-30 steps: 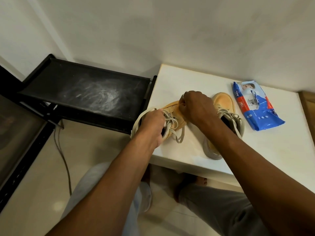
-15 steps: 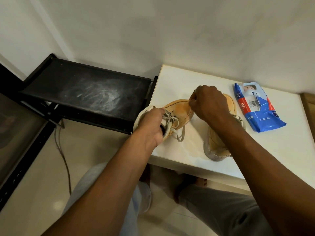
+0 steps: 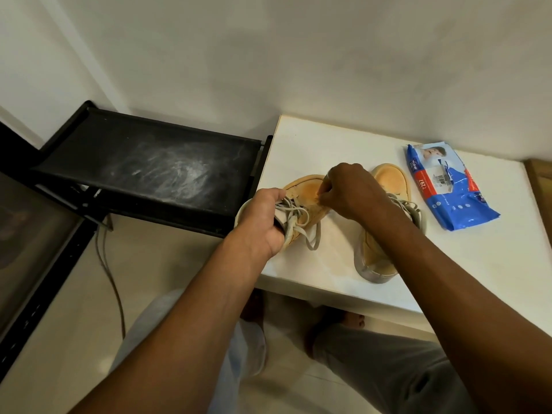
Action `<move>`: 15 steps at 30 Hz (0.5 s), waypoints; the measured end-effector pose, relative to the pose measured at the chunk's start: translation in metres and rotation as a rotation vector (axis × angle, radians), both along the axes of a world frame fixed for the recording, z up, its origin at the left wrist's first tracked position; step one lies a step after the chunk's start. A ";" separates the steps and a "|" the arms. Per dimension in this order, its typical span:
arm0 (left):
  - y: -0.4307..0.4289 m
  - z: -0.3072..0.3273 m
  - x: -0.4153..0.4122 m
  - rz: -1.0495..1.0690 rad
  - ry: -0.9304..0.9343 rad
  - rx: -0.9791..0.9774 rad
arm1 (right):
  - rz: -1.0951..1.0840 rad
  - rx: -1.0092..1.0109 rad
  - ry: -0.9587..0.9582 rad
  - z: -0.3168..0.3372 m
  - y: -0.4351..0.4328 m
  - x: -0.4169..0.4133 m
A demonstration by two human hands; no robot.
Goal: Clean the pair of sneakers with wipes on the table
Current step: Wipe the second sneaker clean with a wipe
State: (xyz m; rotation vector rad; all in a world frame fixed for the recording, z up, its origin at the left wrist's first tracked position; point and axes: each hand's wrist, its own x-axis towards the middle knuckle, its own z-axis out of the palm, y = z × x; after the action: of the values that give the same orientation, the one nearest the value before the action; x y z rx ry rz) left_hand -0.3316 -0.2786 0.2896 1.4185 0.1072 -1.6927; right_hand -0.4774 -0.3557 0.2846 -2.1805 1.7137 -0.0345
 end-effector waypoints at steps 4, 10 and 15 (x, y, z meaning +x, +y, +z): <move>-0.003 -0.002 -0.003 0.021 0.016 0.027 | -0.055 -0.182 0.061 -0.004 0.000 0.003; 0.001 0.001 -0.007 0.073 -0.007 0.021 | -0.053 -0.278 0.041 -0.011 0.003 0.006; 0.002 0.007 -0.010 0.083 -0.092 -0.057 | -0.111 -0.353 -0.111 -0.001 -0.009 -0.001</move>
State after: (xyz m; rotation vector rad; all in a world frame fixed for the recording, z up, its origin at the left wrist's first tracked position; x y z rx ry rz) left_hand -0.3415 -0.2763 0.2966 1.4274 0.0651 -1.5491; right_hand -0.4786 -0.3645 0.2832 -2.2667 1.8782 -0.5128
